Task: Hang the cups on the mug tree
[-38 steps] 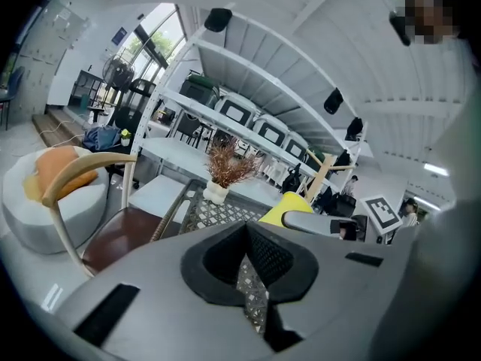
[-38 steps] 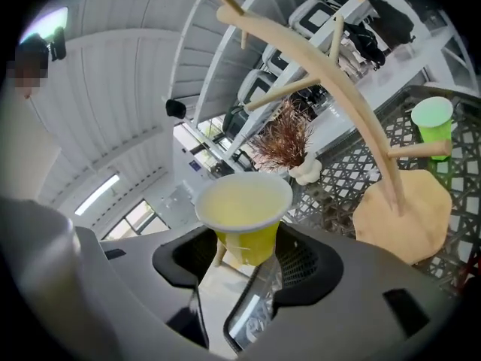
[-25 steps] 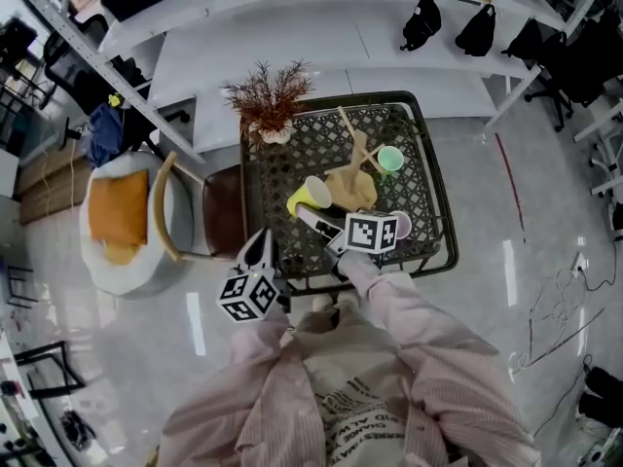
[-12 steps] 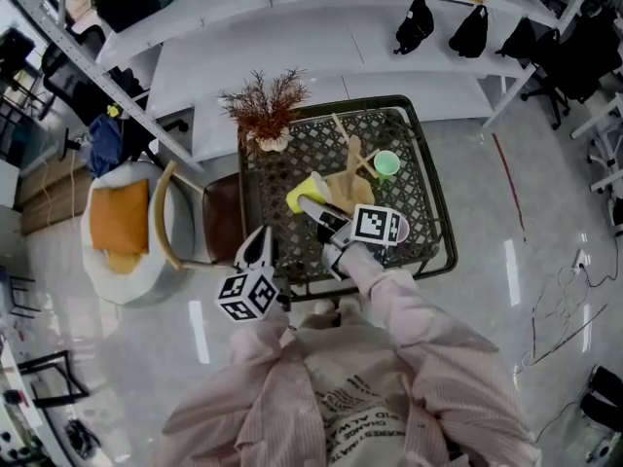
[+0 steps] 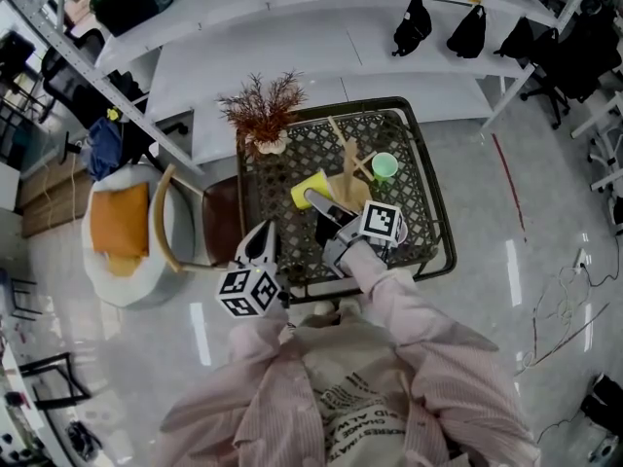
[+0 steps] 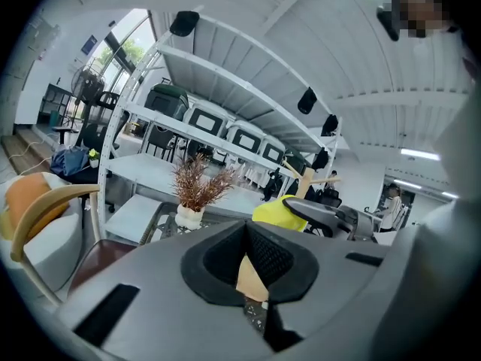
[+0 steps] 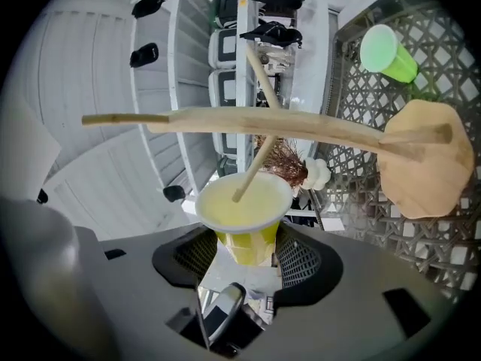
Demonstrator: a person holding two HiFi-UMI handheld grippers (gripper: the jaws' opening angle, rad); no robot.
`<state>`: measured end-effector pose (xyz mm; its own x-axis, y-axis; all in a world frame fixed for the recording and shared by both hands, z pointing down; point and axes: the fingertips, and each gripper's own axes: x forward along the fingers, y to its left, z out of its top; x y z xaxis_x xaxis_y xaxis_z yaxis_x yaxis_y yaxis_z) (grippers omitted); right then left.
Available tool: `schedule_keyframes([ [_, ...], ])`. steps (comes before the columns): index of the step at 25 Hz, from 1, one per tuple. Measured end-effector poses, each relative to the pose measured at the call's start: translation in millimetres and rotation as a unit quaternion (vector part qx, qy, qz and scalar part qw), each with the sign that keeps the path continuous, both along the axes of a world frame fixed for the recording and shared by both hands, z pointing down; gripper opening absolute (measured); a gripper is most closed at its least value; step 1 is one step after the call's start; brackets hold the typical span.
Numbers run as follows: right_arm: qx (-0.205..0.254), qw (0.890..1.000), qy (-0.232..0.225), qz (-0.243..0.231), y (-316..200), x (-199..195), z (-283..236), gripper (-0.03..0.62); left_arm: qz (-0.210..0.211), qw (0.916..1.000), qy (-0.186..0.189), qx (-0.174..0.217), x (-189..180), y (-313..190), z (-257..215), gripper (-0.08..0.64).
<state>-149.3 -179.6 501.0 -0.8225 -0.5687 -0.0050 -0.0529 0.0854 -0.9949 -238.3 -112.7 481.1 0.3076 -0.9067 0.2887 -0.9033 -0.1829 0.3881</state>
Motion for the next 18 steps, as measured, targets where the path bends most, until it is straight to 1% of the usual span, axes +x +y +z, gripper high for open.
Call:
schedule_keyframes([
  [7, -0.030, 0.998, -0.059, 0.022, -7.6, 11.3, -1.5, 0.236, 0.018, 0.9998, -0.008, -0.001, 14.5, -5.2, -1.5, -0.002],
  [18, -0.062, 0.990, -0.118, 0.044, -13.2, 20.6, -4.1, 0.236, 0.036, 0.9992, -0.014, 0.000, 29.3, -10.8, -3.3, -0.002],
])
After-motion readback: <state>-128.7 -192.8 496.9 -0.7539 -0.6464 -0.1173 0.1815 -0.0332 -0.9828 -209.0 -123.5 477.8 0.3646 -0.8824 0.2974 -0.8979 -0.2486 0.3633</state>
